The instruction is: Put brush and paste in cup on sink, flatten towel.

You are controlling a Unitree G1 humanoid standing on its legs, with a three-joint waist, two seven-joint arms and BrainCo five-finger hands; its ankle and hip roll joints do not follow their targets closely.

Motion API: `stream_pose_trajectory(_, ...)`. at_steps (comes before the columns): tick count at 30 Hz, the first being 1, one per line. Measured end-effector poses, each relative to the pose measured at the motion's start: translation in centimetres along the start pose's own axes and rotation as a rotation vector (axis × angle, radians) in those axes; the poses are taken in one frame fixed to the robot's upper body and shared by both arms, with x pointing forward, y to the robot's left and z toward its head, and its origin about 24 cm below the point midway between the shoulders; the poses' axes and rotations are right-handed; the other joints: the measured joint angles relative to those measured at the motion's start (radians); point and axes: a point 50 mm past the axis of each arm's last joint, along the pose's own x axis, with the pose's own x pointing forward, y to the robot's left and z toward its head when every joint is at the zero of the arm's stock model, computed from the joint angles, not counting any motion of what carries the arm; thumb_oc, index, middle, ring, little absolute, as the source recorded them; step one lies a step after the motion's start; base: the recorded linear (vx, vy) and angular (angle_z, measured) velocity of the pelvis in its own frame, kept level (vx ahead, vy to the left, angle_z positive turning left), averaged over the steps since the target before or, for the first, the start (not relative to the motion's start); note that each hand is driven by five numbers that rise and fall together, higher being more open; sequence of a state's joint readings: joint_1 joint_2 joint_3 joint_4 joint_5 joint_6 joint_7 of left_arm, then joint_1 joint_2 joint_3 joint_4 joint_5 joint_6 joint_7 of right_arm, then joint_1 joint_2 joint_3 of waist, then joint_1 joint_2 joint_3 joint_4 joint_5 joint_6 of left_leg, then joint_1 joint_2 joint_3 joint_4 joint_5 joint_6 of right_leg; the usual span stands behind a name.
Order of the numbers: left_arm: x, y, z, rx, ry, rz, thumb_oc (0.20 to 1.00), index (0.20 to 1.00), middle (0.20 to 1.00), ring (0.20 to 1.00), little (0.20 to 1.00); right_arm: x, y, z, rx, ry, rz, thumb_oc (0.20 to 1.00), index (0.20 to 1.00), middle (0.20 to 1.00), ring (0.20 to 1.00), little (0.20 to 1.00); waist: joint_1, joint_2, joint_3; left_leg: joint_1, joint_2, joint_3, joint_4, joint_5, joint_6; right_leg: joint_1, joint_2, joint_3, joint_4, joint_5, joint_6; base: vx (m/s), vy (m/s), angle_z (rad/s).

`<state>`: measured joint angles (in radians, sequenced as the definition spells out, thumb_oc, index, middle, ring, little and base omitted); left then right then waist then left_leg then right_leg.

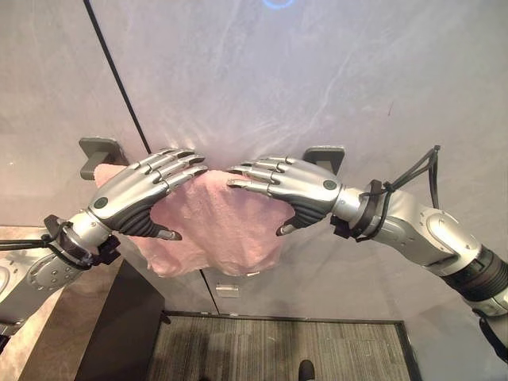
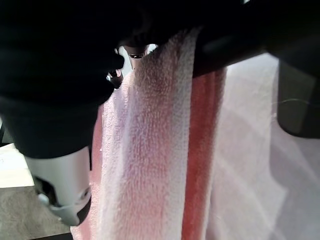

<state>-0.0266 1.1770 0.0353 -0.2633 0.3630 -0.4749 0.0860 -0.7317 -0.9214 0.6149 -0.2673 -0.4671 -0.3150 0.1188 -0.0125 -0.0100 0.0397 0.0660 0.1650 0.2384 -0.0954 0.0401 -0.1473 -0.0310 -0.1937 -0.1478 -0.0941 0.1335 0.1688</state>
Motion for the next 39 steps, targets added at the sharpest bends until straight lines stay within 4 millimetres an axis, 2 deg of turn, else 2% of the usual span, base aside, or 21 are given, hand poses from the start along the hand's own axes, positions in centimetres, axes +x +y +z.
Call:
stream_pose_trajectory(15,-2.3,-0.7,-0.9,-0.017,0.104,-0.023,1.0,1.0,1.0,1.0,1.0,-2.8,0.3,-0.6,-0.017,0.052,0.026,1.0,1.0,1.0,1.0,1.0,0.0,0.019,-0.017,0.001,-0.001,0.006,0.0,-0.002,0.002,0.001,0.0,0.001,0.0,0.0,0.001,0.0,0.0,0.0)
stream_pose_trajectory(22,-4.2,-1.9,-3.1,-0.13,0.267,0.044,1.0,1.0,1.0,1.0,1.0,-3.8,0.8,-1.3,-0.007,0.101,0.04,1.0,1.0,1.0,1.0,1.0,0.004,0.035,-0.033,-0.002,-0.001,-0.005,-0.001,-0.006,0.001,0.001,-0.004,-0.002,0.0,-0.006,0.003,0.0,-0.005,0.01)
stream_pose_trajectory(29,-4.9,-3.2,-3.6,-0.351,0.358,0.203,1.0,1.0,1.0,1.0,1.0,-4.4,1.5,-2.0,0.015,0.137,0.043,1.0,1.0,1.0,1.0,1.0,0.004,0.036,-0.05,-0.014,-0.002,-0.009,-0.001,-0.004,-0.001,-0.004,-0.007,-0.004,0.0,-0.005,0.003,0.0,-0.008,0.02)
stream_pose_trajectory(32,-5.7,-4.3,-4.7,-0.49,0.456,0.297,1.0,1.0,1.0,1.0,1.0,-4.6,1.9,-2.1,0.031,0.151,0.037,1.0,1.0,1.0,1.0,1.0,0.005,0.031,-0.056,-0.015,-0.002,-0.01,-0.001,-0.003,-0.002,-0.003,-0.01,-0.014,0.0,-0.005,0.003,0.01,-0.016,0.06)
stream_pose_trajectory(34,-7.1,-6.1,-5.7,-0.582,0.584,0.317,1.0,1.0,1.0,1.0,1.0,-4.7,2.1,-2.2,0.044,0.161,0.023,1.0,1.0,1.0,1.0,1.0,0.003,0.025,-0.057,-0.016,-0.003,-0.009,-0.001,-0.002,-0.003,-0.003,-0.012,-0.021,0.0,-0.005,0.003,0.0,0.0,0.0)
stream_pose_trajectory(36,-7.3,-6.3,-5.7,-0.649,0.601,0.364,1.0,1.0,1.0,1.0,1.0,-4.9,2.5,-2.3,0.065,0.179,0.009,1.0,1.0,1.0,1.0,1.0,0.002,0.015,-0.06,-0.017,-0.003,-0.01,-0.001,-0.002,-0.003,-0.003,-0.012,-0.023,0.0,-0.005,0.003,0.0,0.0,0.0)
stream_pose_trajectory(39,-8.3,-8.4,-6.1,-0.731,0.705,0.304,1.0,1.0,1.0,1.0,1.0,-4.9,3.4,-2.4,0.179,0.22,-0.073,1.0,1.0,1.0,1.0,1.0,-0.001,-0.008,-0.063,-0.016,-0.004,-0.008,-0.001,-0.002,-0.003,-0.004,-0.015,-0.024,0.0,-0.005,0.003,0.0,0.0,0.0)
